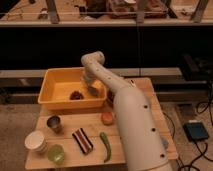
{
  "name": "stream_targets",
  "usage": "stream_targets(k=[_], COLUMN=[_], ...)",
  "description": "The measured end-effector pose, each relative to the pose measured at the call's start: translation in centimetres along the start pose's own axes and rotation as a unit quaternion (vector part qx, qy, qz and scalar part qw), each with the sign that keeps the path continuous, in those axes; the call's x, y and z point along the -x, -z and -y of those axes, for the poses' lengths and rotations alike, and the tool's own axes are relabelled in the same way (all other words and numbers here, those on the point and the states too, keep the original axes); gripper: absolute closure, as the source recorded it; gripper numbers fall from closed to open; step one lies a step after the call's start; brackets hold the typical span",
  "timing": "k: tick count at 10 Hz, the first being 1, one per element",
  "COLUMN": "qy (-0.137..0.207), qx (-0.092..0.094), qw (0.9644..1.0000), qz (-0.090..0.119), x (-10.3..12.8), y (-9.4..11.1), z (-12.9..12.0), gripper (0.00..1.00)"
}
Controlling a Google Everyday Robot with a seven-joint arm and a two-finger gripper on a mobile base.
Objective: Wipe tray with towel
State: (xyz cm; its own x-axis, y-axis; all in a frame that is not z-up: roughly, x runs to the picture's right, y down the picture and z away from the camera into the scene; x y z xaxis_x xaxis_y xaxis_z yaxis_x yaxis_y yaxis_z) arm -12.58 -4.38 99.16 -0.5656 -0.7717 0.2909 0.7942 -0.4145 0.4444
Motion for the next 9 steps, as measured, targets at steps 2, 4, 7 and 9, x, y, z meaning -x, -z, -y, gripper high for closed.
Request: stream_targets(k=[2, 4, 7, 9], qy=[0.014, 0.032, 0.062, 0.077], qx=[0.003, -0.003, -0.020, -0.029], qw=[0.9999, 0.9995, 0.9979, 0.9966], qz=[-0.002, -0.008, -0.005, 0.000], x=[-1.7, -1.7, 2.0, 4.8], y=[-0.3, 0.3, 1.4, 2.1], z=[1.3, 3.3, 7.4, 9.0], gripper=[1.00, 1.00, 1.00, 1.00])
